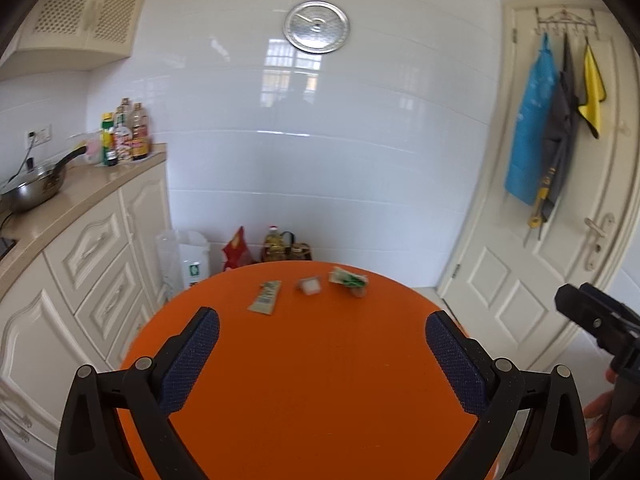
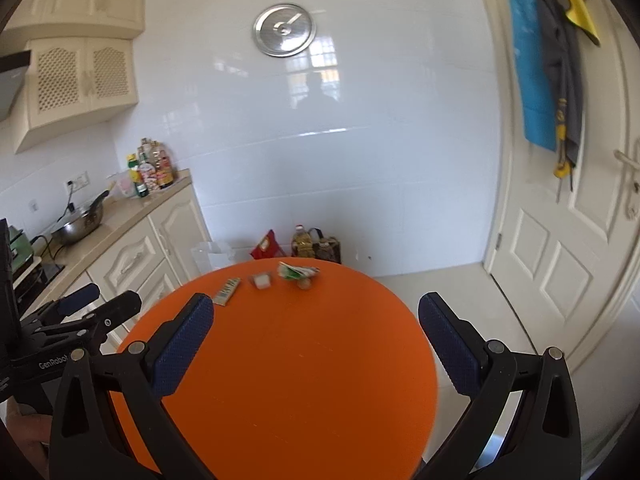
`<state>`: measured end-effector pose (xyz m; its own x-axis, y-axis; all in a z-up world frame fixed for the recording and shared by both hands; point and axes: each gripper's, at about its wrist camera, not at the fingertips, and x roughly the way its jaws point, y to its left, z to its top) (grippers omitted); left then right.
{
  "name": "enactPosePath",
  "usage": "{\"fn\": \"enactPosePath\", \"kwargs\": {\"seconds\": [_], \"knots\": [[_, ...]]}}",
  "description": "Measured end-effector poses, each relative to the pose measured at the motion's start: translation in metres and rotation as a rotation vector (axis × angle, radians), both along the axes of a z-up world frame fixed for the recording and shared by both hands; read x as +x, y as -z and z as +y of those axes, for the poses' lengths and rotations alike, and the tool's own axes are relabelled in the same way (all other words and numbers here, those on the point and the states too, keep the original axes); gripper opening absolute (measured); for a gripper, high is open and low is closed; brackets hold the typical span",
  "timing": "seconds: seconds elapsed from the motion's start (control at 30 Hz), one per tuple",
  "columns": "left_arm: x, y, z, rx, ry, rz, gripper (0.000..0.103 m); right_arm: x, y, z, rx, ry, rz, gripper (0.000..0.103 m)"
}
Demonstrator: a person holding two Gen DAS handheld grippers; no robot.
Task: Collect trash
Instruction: 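Return both open tools to the table, then grasp the green-and-white packet with the right tool while the left tool grasps the barcode wrapper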
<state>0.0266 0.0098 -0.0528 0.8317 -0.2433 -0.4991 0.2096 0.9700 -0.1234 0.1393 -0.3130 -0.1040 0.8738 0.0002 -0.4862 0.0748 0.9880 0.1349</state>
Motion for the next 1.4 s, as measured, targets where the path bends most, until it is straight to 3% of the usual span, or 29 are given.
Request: {"fn": "enactPosePath", "kwargs": {"seconds": [0.17, 0.43, 0.67, 0.93, 1.1, 1.23, 1.33, 1.4], "knots": [[-0.008, 0.008, 0.004, 0.001, -0.039, 0.022, 0.102, 0.022, 0.007, 0.023, -0.022, -0.075, 0.017, 0.103], [0.051, 0.018, -0.021, 0.01, -0.063, 0.085, 0.102, 0.073, 0.041, 0.028, -0.038, -0.12, 0.099, 0.103], [0.147, 0.035, -0.055, 0.07, -0.075, 0.166, 0.102, 0.154, 0.092, 0.023, -0.032, -0.133, 0.226, 0.103], [0.302, 0.07, -0.1, 0.151, -0.065, 0.281, 0.102, 0.259, 0.158, 0.022, -0.074, -0.154, 0.363, 0.103], [0.391, 0.105, -0.115, 0.167, -0.048, 0.347, 0.1, 0.293, 0.179, 0.024, -0.112, -0.181, 0.387, 0.102], [0.441, 0.132, -0.128, 0.17, -0.025, 0.388, 0.1, 0.315, 0.194, 0.027, -0.182, -0.207, 0.415, 0.102], [0.471, 0.148, -0.136, 0.154, 0.017, 0.413, 0.096, 0.325, 0.203, 0.033, -0.245, -0.245, 0.435, 0.095], [0.482, 0.153, -0.145, 0.178, 0.036, 0.401, 0.09, 0.33, 0.207, 0.038, -0.267, -0.276, 0.45, 0.083]]}}
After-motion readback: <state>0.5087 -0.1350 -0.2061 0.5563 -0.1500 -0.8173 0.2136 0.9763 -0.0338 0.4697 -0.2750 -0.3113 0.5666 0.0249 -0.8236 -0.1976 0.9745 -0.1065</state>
